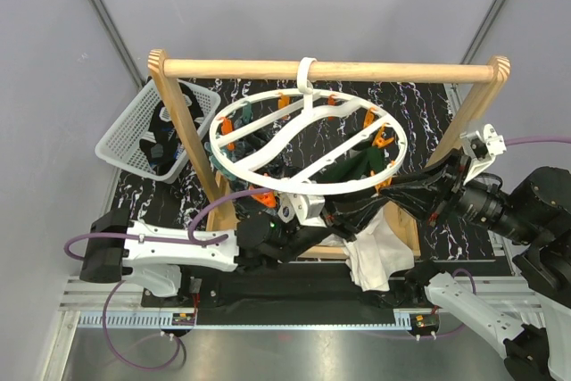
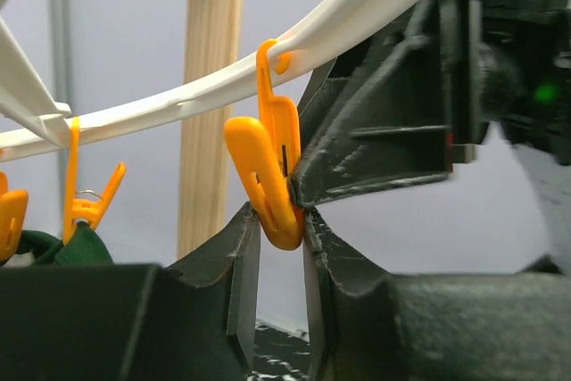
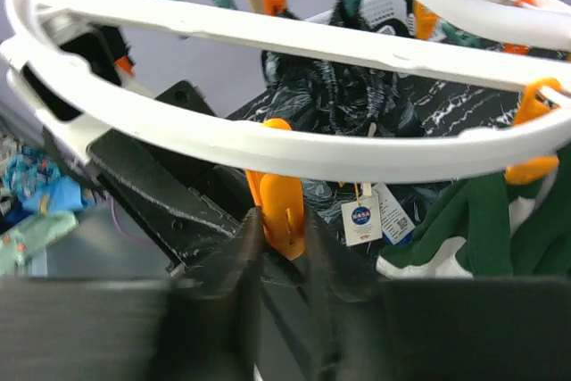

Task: Clip the socks to the hanger
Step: Open the clamp at the hanger.

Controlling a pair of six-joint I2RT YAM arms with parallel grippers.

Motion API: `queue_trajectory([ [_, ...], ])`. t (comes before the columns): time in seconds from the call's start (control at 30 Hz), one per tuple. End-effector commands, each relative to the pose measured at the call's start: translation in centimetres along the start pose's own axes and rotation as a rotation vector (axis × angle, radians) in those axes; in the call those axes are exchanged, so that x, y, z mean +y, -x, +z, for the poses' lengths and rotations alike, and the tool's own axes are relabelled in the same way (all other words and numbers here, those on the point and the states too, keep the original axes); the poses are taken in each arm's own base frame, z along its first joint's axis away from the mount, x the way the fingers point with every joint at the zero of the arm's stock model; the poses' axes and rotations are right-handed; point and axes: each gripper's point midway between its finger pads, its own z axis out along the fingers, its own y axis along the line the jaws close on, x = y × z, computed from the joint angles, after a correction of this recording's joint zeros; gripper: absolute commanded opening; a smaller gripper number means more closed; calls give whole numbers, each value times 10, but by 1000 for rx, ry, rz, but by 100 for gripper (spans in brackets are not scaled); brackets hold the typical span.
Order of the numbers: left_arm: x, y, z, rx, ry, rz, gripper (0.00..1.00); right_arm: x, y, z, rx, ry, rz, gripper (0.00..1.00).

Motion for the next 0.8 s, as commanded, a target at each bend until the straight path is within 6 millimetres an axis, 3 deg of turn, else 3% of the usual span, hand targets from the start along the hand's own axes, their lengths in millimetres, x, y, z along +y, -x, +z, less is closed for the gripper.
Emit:
queue_trajectory([
  [0.0,16,41,20,-92,114,20,0,-22,-12,-9,15,-151,85,41],
  [0.03,19,28,21,-53,134,51,0,-31,-12,-11,1,-204,87,46],
  [0.1,26,26,25,-26,194,122,0,-38,-13,-14,-3,-248,89,55],
  [0.17,31,7,27,33,247,189,0,-47,-14,-14,-9,-292,77,62],
  [0.23,35,2,29,71,291,275,0,-50,-14,-12,-7,-299,54,68],
  [0.27,35,-7,31,94,302,304,0,-52,-14,-10,-1,-301,43,69],
  [0.43,34,-15,36,144,333,391,0,-58,-10,-8,-8,-305,-35,74],
  [0.77,30,-25,40,165,340,427,0,-45,30,-13,-190,-258,-167,74],
])
